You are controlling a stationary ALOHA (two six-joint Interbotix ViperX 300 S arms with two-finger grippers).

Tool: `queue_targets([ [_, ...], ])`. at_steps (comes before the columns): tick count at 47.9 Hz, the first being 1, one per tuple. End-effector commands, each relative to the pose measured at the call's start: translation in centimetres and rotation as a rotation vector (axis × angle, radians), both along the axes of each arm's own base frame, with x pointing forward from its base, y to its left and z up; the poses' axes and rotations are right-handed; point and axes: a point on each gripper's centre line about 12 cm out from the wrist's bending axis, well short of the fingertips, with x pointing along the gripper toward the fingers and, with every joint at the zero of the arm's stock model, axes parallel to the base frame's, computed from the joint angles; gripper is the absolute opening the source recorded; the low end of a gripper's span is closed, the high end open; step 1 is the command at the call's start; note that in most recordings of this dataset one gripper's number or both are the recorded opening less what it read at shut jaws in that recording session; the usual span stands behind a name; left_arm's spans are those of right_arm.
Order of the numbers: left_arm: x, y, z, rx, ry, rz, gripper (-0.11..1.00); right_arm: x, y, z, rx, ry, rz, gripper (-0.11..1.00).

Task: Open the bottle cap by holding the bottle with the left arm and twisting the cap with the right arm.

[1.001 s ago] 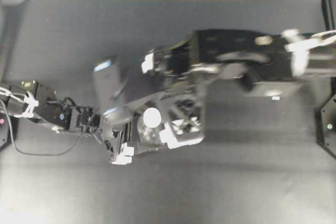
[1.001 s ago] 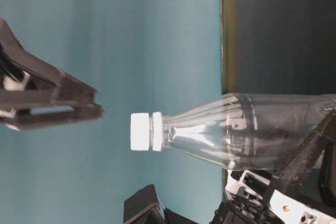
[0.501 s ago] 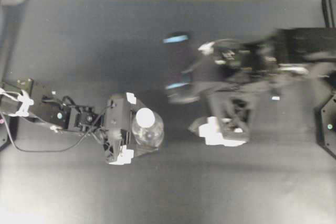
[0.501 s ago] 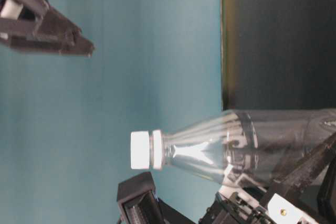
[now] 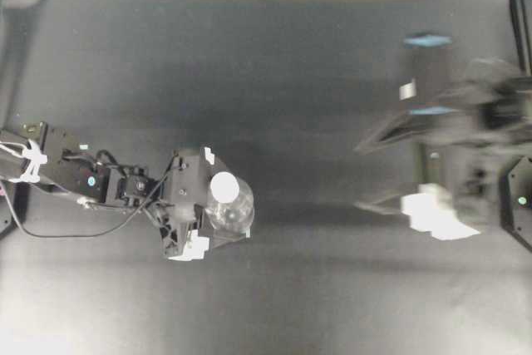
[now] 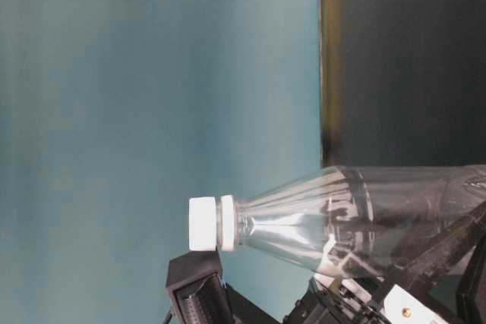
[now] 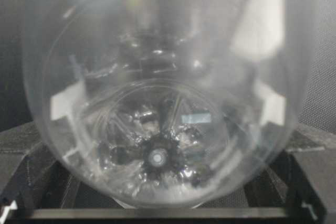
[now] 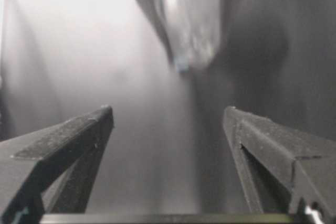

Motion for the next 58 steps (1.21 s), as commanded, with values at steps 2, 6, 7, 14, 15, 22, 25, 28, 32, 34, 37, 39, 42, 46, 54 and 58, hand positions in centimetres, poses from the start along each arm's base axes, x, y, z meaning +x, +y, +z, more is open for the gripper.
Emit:
queue_targets([
  [2, 0.5, 0.4, 1.0, 0.0, -0.032, 0.01, 0.96, -2.0, 0.4, 0.5, 0.023, -0.124, 0.012, 0.8],
  [6, 0.7, 0.6, 1.0, 0.0, -0.035, 0.014, 0.96, -3.0, 0.2, -0.1, 0.027, -0.159, 0.006, 0.8],
  [7, 0.7, 0.6, 1.1, 0.0, -0.037, 0.014, 0.96, -3.3, 0.2, -0.3, 0.028, -0.165, 0.007, 0.8],
  [14, 0.9, 0.6, 1.2, 0.0, -0.041, 0.014, 0.96, -4.9, -0.1, -1.6, 0.021, -0.171, 0.007, 0.8],
  [15, 0.9, 0.6, 1.2, 0.0, -0.041, 0.014, 0.96, -5.1, -0.1, -1.8, 0.02, -0.171, 0.007, 0.8],
  [22, 0.9, 0.6, 1.2, 0.0, -0.041, 0.014, 0.96, -6.6, -0.5, -2.7, 0.017, -0.183, -0.002, 0.8],
  [25, 0.8, 0.6, 1.1, 0.0, -0.04, 0.014, 0.96, -7.1, -0.5, -3.1, 0.02, -0.192, -0.003, 0.8],
  [28, 0.8, 0.6, 1.1, 0.001, -0.04, 0.014, 0.96, -7.6, -0.6, -3.4, 0.022, -0.204, -0.007, 0.8],
  [32, 0.8, 0.6, 1.1, 0.004, -0.04, 0.012, 0.96, -7.9, -0.7, -4.0, 0.022, -0.212, -0.007, 0.8],
  [34, 0.8, 0.6, 1.1, 0.007, -0.04, 0.011, 0.96, -8.1, -0.7, -4.3, 0.024, -0.216, -0.008, 0.8],
  [37, 0.9, 0.6, 1.2, 0.007, -0.045, 0.011, 0.96, -8.2, -0.8, -4.6, 0.023, -0.227, -0.009, 0.8],
  [39, 0.9, 0.4, 1.2, 0.007, -0.045, 0.007, 0.96, -8.3, -0.8, -4.6, 0.027, -0.247, -0.011, 0.8],
  [42, 0.9, 0.5, 1.2, 0.006, -0.045, 0.008, 0.96, -8.4, -0.8, -4.5, 0.032, -0.28, -0.015, 0.8],
  [46, 0.9, 0.5, 1.2, 0.007, -0.043, 0.008, 0.96, -8.7, -0.9, -4.5, 0.036, -0.322, -0.019, 0.8],
  [54, 0.9, 0.5, 1.2, 0.007, -0.043, 0.008, 0.96, -9.4, -1.0, -4.8, 0.041, -0.365, -0.023, 0.8],
  [58, 0.8, 0.4, 1.2, 0.007, -0.042, 0.006, 0.96, -9.5, -1.1, -5.6, 0.032, -0.354, -0.02, 0.8],
])
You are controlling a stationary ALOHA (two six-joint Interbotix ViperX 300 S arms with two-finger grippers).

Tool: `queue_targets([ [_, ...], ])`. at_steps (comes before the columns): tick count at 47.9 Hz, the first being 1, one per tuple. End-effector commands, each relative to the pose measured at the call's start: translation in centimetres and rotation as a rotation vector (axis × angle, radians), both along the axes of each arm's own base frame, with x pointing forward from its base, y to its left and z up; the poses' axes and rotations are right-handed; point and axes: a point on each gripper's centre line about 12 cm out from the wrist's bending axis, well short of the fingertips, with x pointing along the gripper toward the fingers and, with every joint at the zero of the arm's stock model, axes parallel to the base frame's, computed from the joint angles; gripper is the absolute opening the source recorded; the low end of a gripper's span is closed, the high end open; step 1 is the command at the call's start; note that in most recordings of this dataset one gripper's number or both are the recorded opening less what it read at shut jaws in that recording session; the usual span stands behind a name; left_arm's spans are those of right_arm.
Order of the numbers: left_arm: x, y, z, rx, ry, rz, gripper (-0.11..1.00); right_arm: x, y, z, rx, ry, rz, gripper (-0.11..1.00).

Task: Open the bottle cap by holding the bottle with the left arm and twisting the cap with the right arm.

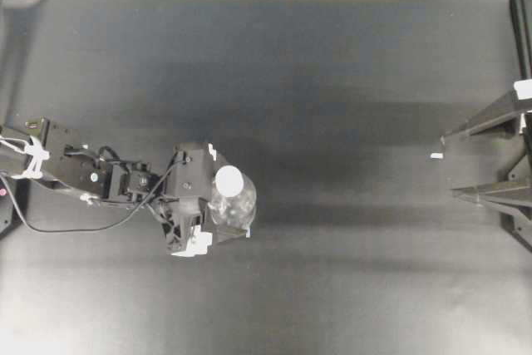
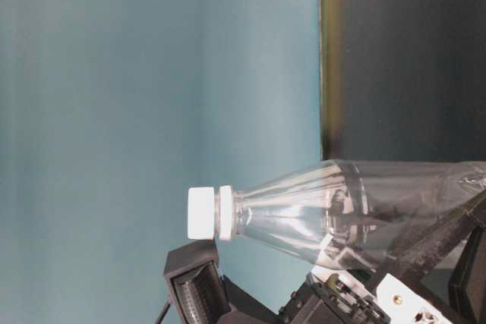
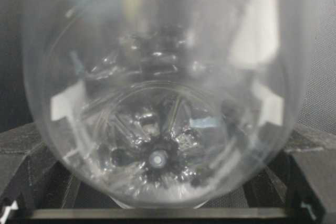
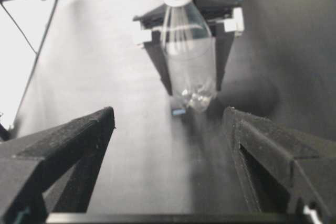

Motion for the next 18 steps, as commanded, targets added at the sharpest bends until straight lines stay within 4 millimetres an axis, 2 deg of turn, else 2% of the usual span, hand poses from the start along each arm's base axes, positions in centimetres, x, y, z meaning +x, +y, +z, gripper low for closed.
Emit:
queue_targets([
  [1, 0.5, -0.2, 0.9, 0.003, -0.034, -0.007, 0.96, 0.0, 0.3, -0.2, 0.0, -0.009, 0.019, 0.8],
  [18, 0.3, -1.3, 0.9, 0.0, -0.029, -0.036, 0.96, 0.0, 0.2, -1.8, -0.006, -0.063, 0.008, 0.8],
])
